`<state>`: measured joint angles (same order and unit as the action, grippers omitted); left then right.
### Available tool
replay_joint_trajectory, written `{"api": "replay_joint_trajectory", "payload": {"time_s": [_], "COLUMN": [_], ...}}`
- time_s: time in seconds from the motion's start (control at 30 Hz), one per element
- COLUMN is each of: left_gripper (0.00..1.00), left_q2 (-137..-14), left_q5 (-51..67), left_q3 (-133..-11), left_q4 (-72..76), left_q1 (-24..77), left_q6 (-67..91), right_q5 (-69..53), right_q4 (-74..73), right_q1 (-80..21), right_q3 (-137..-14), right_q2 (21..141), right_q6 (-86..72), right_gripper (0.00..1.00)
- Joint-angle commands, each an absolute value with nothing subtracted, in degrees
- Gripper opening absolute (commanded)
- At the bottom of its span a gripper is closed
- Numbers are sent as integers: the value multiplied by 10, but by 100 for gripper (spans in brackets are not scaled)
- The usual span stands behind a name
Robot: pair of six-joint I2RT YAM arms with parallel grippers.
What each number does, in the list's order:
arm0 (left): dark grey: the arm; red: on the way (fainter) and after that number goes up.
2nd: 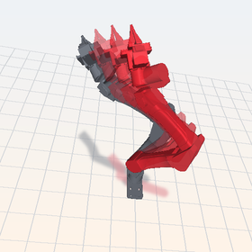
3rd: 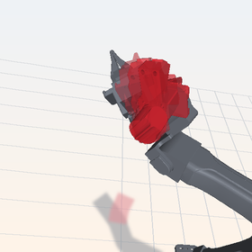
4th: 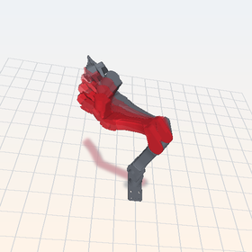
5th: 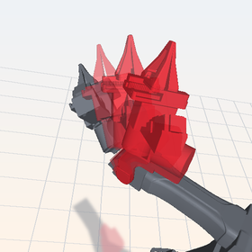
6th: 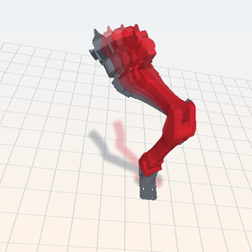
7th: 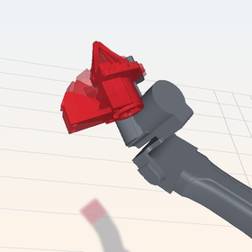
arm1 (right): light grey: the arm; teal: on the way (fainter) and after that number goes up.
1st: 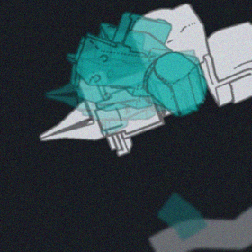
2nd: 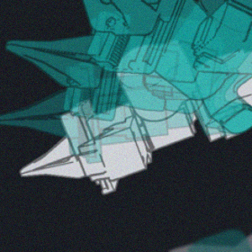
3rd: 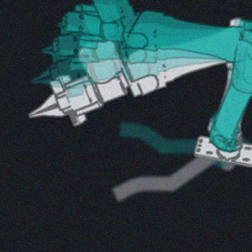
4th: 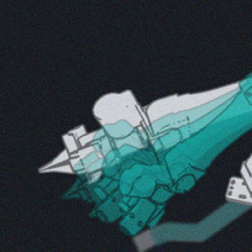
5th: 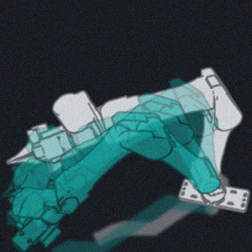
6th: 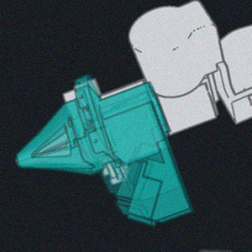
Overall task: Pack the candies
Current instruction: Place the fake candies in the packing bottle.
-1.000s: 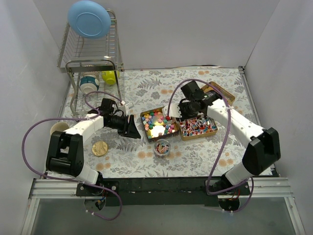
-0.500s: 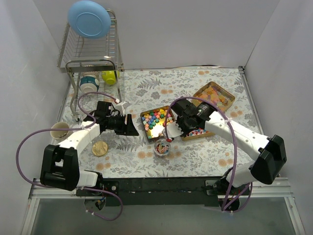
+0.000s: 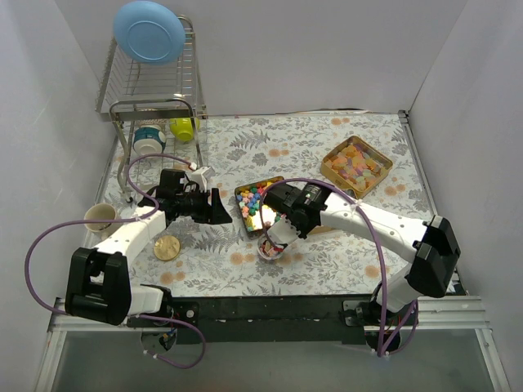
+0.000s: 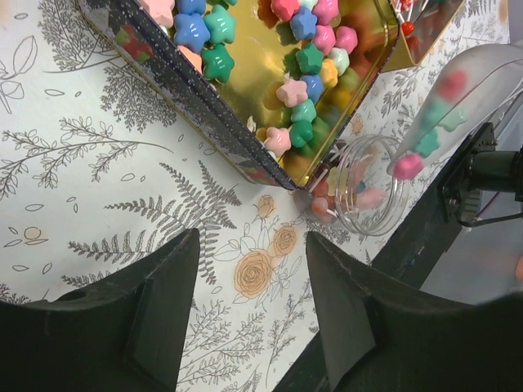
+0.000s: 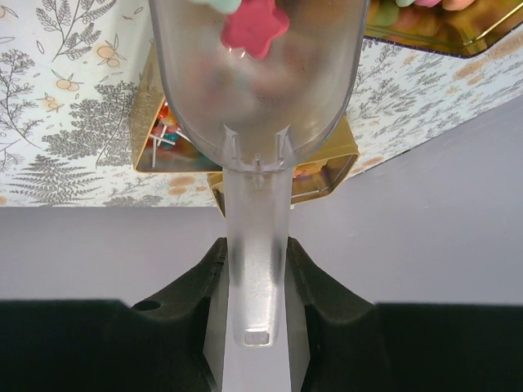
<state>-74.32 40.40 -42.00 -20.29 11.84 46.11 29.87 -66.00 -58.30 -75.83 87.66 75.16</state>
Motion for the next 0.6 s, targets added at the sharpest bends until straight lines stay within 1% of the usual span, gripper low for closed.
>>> {"api": "replay_joint_trajectory", "payload": {"time_s": [0.0,0.3,0.57], "left_gripper": [54,55,55], "left_q2": [-708,-696,-698], "left_q5": [403,416,421], "left_q3": [-417,-396,-390], "left_q4": [-179,-163,-156], "left_q1": [118,118,118], "left_q6": [465,478,488], "right_q5": [354,367,369], "right_q4": [-715,-750,-750], "right_q1": [-600,-624,-628], "right_q3": [-796,-794,-788], "right_q2": [882,878,871], "right_q6": [741,711,701], "right_gripper": [1,1,1]}}
